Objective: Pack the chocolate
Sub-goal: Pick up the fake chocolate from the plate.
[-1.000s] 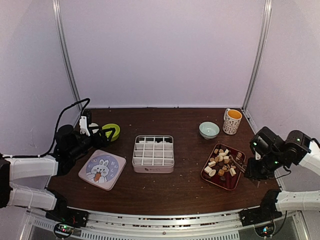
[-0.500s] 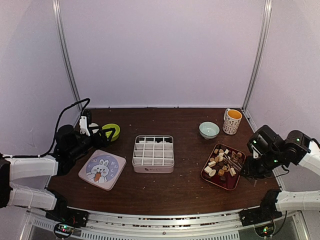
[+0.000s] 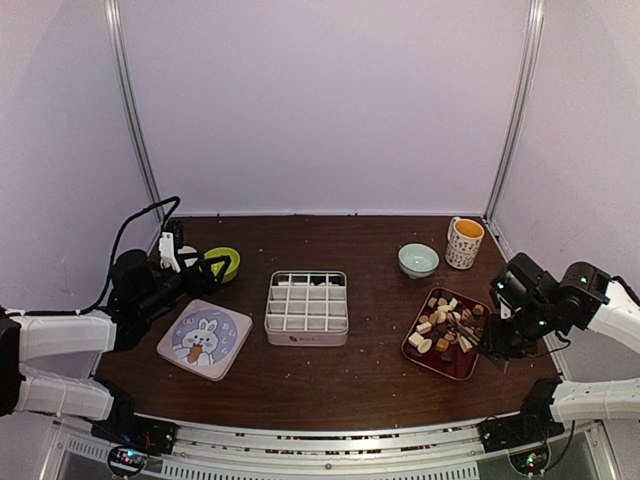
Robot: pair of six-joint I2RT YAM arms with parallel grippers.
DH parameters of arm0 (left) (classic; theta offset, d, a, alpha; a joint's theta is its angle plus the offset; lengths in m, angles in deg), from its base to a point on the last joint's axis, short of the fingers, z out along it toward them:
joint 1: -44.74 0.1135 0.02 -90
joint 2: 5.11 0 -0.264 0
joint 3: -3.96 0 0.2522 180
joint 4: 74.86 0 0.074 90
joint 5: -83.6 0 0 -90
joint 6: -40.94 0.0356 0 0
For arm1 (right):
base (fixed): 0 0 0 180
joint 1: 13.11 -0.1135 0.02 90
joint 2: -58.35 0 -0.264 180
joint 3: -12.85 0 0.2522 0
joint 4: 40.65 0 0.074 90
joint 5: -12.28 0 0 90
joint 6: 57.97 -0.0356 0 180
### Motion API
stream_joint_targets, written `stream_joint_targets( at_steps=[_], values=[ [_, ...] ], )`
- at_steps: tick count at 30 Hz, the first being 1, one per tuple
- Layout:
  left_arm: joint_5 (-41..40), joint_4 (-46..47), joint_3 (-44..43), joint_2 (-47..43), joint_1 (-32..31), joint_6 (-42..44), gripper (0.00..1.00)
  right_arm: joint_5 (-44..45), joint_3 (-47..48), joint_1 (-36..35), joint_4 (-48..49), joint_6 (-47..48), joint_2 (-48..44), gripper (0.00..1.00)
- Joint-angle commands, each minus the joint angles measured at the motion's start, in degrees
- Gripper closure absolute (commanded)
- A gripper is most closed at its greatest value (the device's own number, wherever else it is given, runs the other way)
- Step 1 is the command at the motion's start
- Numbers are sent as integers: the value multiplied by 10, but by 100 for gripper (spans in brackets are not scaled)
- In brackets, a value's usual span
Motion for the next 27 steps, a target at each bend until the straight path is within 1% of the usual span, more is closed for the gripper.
stream_joint_targets(
  at_steps=[1, 11, 21, 27],
  values=[
    [7, 22, -15, 1, 3, 8, 3, 19, -6, 6, 2, 2, -8, 71],
    [6, 21, -15, 0, 3, 8, 3, 4, -29, 12, 32, 2, -8, 71],
    [6, 22, -15, 1, 3, 8, 3, -3, -30, 15, 39, 0, -15, 79],
    [7, 22, -15, 3, 3, 8, 3, 4, -7, 16, 25, -3, -26, 80]
  ],
)
